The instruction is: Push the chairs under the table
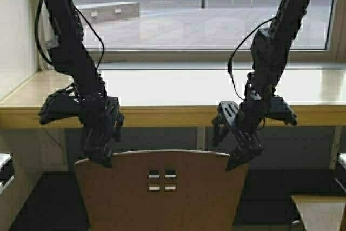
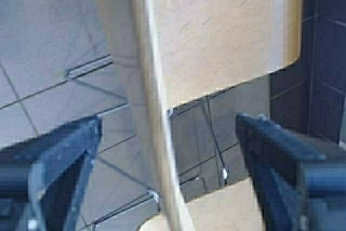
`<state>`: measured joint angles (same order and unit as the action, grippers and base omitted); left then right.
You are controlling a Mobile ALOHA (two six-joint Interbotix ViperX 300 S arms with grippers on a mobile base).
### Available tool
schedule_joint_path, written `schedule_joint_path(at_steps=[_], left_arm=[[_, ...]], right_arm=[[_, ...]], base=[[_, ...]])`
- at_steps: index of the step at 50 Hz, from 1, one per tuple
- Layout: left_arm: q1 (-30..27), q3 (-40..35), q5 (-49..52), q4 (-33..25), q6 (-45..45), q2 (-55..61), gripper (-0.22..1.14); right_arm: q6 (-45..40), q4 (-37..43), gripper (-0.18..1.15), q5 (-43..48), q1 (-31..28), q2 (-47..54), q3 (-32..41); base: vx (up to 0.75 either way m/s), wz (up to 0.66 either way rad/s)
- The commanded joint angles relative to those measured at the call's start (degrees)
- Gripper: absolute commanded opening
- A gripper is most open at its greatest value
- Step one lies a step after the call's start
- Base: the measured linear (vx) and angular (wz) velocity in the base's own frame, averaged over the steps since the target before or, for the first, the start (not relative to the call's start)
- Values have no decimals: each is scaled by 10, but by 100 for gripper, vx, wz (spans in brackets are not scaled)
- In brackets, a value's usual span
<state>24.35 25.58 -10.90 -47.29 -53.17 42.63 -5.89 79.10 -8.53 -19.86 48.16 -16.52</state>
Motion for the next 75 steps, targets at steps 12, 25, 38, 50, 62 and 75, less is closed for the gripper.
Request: schedule_joint_path(at_steps=[12,25,38,50,62,75], left_arm=[[-2,-70,-2,-1,-1,63,102],[-5,-89,-2,-1,0,86,87],[-7,-90,-1,-1,0,90,21],[-8,-92,0,3,3,86,2],[-10,-91,1,4,4,87,3],[-9,-89,1,4,5,88,3]], right_arm=[[2,1,103,-31,4,83,99],[6,-7,94,-32,3,107,123],[6,-11,30,-34,3,110,121],[9,-11,3,-46,4,112,119],[9,-13,4,-54,4,118,113],[18,-17,4,-66,3,129,112]], base=[[1,0],[2,1],[4,2],[7,0],[12,1],[20,4]])
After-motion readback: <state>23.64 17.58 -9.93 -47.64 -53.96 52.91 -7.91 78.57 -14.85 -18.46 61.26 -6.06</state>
